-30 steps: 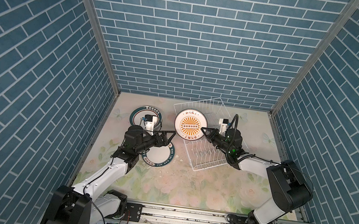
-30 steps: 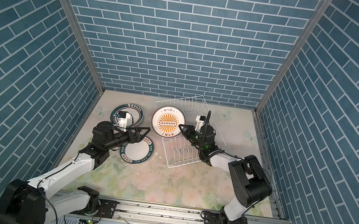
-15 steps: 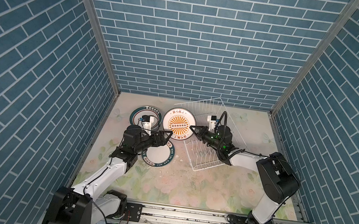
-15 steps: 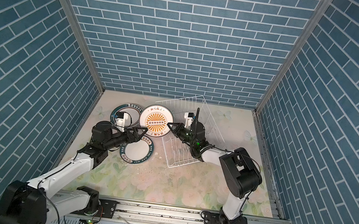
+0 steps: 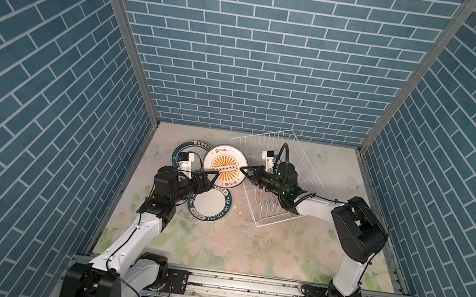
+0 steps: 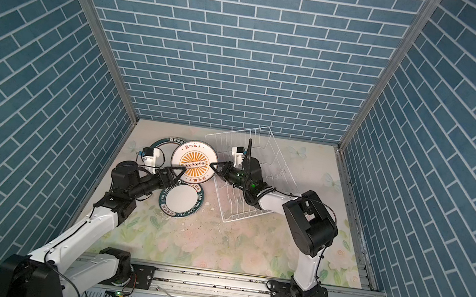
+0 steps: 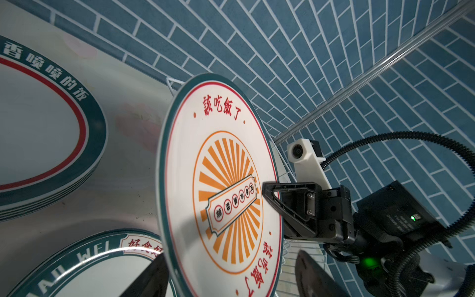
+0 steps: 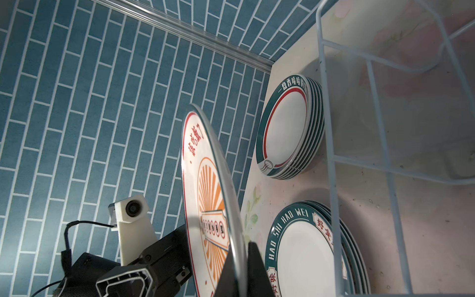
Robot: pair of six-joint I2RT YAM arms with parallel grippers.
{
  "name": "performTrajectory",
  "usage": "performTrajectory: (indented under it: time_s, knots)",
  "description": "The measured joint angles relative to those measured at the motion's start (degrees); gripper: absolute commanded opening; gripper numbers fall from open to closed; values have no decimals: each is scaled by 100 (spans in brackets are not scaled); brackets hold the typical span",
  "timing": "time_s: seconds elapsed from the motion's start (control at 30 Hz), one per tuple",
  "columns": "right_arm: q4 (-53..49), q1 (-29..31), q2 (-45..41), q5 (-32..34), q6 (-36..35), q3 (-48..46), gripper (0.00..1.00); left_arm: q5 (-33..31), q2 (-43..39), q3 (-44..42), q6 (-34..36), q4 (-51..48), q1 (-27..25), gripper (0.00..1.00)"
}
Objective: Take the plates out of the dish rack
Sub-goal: 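Close the left gripper on the plate rim and open the right gripper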
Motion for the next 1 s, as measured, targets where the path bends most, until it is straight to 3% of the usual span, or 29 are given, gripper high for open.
performTrajectory:
  time_s: [0.3, 0.57, 0.73, 0.87, 1.0]
  knots:
    - [-195, 151, 127, -201, -26, 365, 0, 205, -57, -61, -160, -39, 221, 36]
    - [-400, 186, 175, -341, -168, 586, 0, 382, -90, -61, -310, -179, 450, 19]
    - [-629, 238, 177, -376, -647, 726, 0, 413, -118, -59, -573, -348, 588, 9]
    - [-765, 245, 177, -437, -719, 800, 12, 437, -186, -35, -654, -483, 621, 1]
    - [-1064, 289, 175, -428, -905, 826, 28, 474, -293, 68, -483, -673, 612, 0]
